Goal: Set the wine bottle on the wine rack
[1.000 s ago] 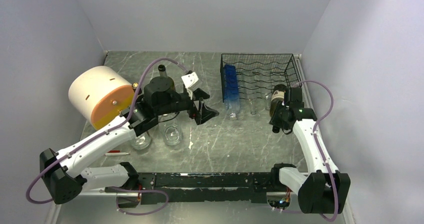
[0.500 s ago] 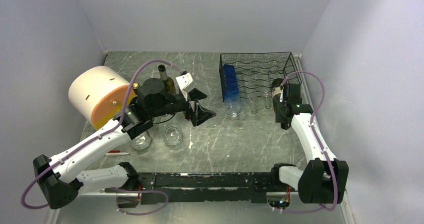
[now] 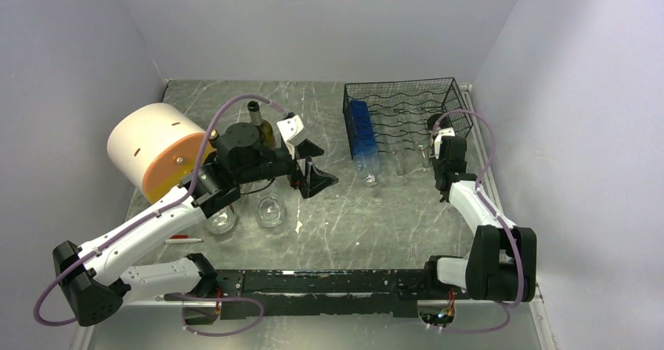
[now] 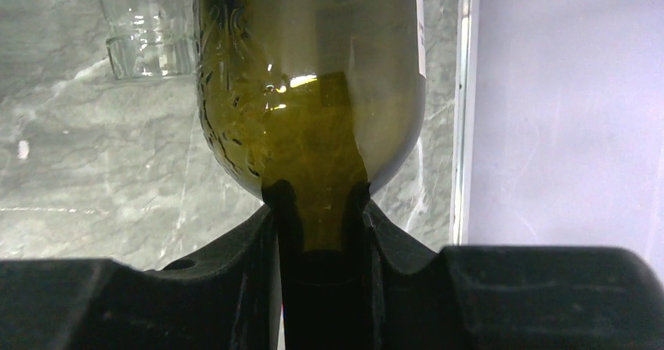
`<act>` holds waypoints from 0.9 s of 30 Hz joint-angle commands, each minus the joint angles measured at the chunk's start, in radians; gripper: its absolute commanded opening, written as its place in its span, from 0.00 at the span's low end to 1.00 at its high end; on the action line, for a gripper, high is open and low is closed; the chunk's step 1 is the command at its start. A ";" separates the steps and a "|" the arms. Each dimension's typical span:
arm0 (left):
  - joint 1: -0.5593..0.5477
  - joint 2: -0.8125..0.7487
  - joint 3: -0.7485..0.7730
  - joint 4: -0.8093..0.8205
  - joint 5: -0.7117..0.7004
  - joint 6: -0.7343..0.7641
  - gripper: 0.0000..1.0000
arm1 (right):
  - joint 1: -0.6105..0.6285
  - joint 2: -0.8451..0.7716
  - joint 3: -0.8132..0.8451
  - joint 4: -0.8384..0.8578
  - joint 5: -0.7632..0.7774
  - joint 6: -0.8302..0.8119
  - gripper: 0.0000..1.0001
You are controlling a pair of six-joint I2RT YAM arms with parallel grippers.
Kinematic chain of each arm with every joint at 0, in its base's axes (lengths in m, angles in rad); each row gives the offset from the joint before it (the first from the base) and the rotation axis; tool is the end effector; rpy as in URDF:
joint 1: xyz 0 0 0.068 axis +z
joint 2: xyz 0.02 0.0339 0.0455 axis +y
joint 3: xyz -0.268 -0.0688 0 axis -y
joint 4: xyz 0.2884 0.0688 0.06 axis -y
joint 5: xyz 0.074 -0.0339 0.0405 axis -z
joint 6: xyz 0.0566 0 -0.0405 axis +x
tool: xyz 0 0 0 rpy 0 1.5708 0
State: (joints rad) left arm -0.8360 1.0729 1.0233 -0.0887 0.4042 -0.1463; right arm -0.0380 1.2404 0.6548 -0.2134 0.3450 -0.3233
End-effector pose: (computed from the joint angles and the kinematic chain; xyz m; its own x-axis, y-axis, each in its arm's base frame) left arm 0.1899 -0.2433 0.3772 -0.2290 0.0535 -0.9720 0.9198 0.3388 -0.1980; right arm 0.2944 -0.0303 0.1664 -0.7653 -0.2701 -0.5843 0.0299 0.8918 -0.4514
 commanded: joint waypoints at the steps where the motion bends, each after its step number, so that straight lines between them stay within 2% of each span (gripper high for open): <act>1: -0.005 0.008 -0.001 0.001 0.003 0.006 0.93 | -0.046 -0.013 -0.004 0.444 0.015 -0.027 0.00; 6: -0.005 0.016 0.002 0.005 -0.006 0.008 0.93 | -0.106 0.016 -0.045 0.610 -0.108 0.016 0.00; 13: -0.005 0.030 0.014 -0.008 -0.028 0.014 0.93 | -0.145 0.120 -0.018 0.684 -0.257 0.016 0.00; 20: -0.005 0.051 0.039 -0.039 -0.040 0.027 0.93 | -0.156 0.226 0.041 0.702 -0.299 0.022 0.00; 27: -0.003 0.077 0.054 -0.049 -0.038 0.031 0.93 | -0.163 0.315 0.115 0.636 -0.282 -0.021 0.11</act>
State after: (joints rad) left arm -0.8360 1.1362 1.0363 -0.1253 0.3763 -0.1272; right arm -0.1879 1.5547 0.6849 0.2527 0.0547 -0.3298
